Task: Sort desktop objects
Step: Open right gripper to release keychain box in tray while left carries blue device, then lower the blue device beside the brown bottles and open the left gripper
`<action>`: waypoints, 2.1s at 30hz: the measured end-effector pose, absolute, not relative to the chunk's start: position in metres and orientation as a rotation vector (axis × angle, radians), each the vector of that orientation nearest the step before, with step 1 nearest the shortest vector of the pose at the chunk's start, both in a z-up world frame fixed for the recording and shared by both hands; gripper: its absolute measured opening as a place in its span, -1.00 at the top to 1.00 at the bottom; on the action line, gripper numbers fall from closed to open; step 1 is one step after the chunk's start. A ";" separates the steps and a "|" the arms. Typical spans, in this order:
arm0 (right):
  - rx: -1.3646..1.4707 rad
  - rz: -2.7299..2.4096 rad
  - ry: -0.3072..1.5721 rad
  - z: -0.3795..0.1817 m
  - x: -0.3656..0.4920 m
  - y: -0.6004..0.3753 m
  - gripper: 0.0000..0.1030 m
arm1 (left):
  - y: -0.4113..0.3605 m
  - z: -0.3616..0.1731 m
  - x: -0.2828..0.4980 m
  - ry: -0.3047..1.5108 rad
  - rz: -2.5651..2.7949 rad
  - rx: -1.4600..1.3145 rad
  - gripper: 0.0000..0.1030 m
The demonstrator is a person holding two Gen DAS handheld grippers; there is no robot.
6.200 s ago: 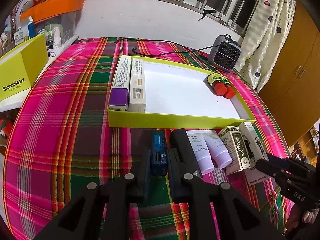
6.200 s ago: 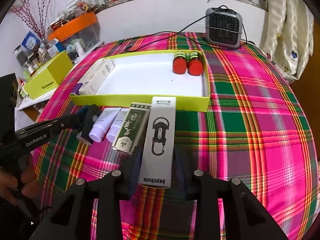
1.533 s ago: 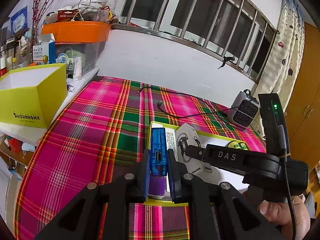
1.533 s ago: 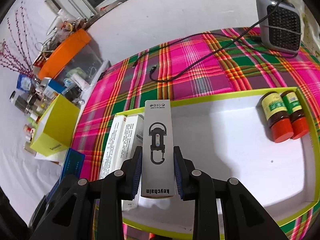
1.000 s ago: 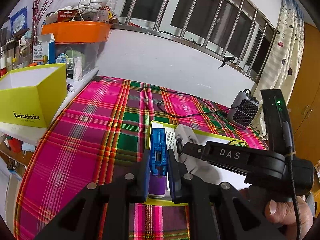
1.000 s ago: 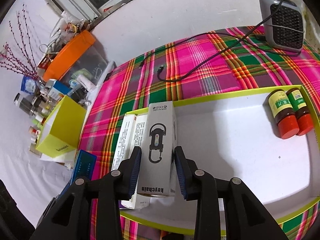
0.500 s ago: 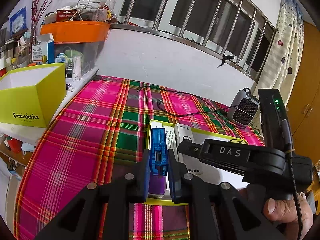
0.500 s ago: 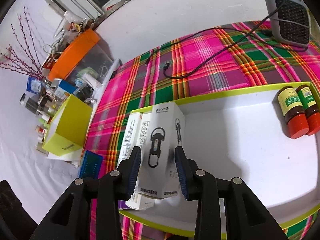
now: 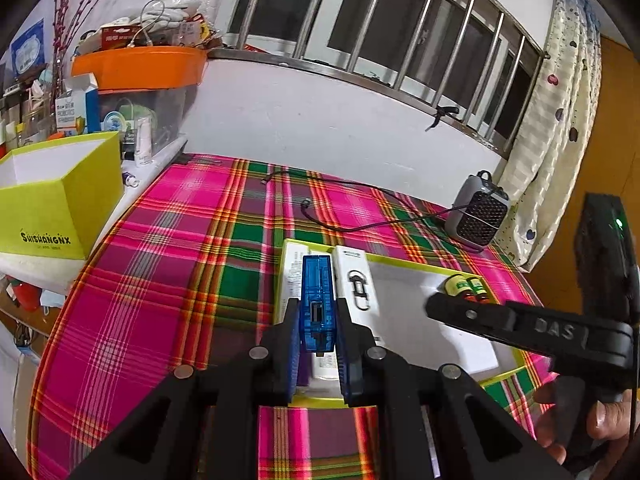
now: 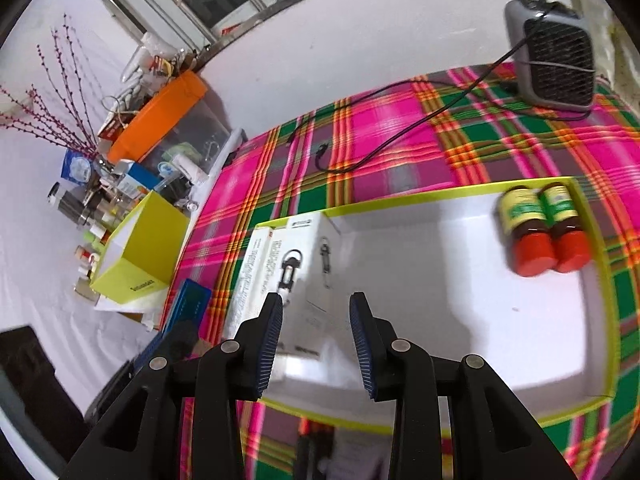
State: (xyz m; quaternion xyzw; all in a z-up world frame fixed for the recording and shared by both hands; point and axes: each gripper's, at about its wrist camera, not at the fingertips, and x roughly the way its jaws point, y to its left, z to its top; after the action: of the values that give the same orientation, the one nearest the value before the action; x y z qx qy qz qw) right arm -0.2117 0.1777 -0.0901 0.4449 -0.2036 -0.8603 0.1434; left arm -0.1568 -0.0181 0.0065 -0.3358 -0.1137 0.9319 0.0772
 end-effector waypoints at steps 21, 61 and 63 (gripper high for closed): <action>1.196 -2.569 -0.551 -0.076 -0.153 0.241 0.29 | 0.041 0.011 -0.157 -0.252 2.610 -1.095 0.69; 1.179 -2.665 -0.652 -0.085 -0.132 0.311 0.29 | 0.134 -0.030 -0.265 -0.251 2.421 -1.398 0.69; 1.180 -2.665 -0.656 -0.086 -0.132 0.312 0.29 | 0.136 -0.033 -0.268 -0.251 2.426 -1.405 0.69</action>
State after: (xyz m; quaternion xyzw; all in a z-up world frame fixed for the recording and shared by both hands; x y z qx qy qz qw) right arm -0.1323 0.3120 -0.0860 0.3940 -0.2189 -0.8893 0.0771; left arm -0.2684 0.1362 -0.0327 -0.4926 -0.0879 0.8504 0.1626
